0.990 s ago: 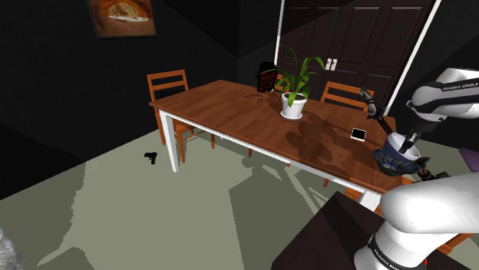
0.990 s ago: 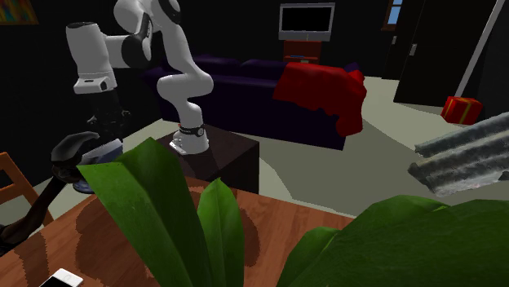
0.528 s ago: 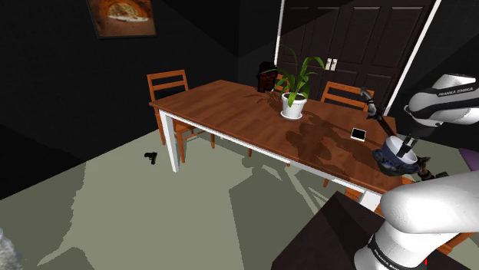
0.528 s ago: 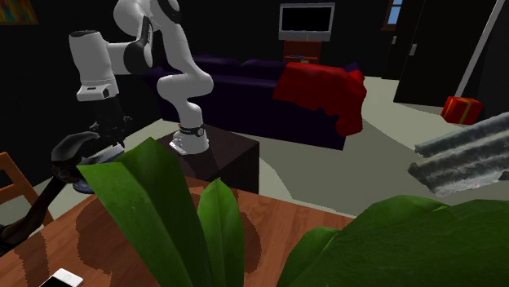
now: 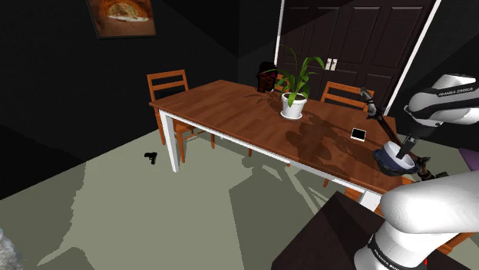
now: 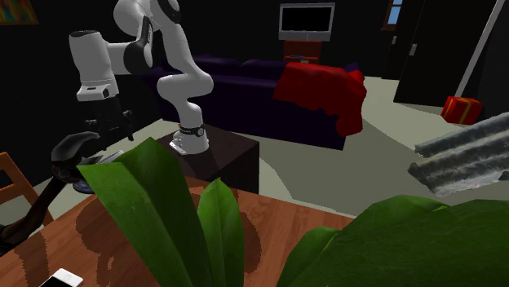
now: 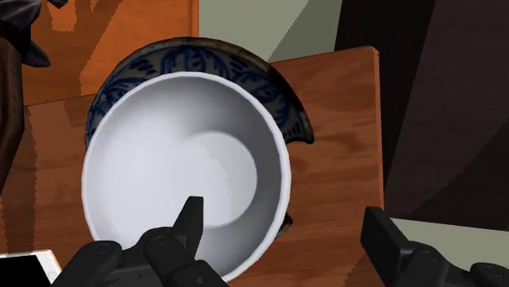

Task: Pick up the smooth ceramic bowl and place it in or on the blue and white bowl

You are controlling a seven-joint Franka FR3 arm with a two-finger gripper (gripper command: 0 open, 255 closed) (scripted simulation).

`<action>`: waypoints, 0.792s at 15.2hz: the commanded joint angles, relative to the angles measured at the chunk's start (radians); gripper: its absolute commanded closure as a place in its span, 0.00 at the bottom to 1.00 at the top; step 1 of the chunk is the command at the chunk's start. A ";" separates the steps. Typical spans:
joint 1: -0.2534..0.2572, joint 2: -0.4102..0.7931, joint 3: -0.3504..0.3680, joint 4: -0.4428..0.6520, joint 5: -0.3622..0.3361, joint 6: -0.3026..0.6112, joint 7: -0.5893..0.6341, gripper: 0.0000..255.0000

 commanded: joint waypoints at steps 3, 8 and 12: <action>-0.014 -0.044 0.039 0.036 0.008 -0.082 0.003 0.00; -0.022 -0.075 0.071 0.073 0.019 -0.151 0.003 0.00; -0.021 -0.075 0.071 0.073 0.019 -0.151 0.003 0.00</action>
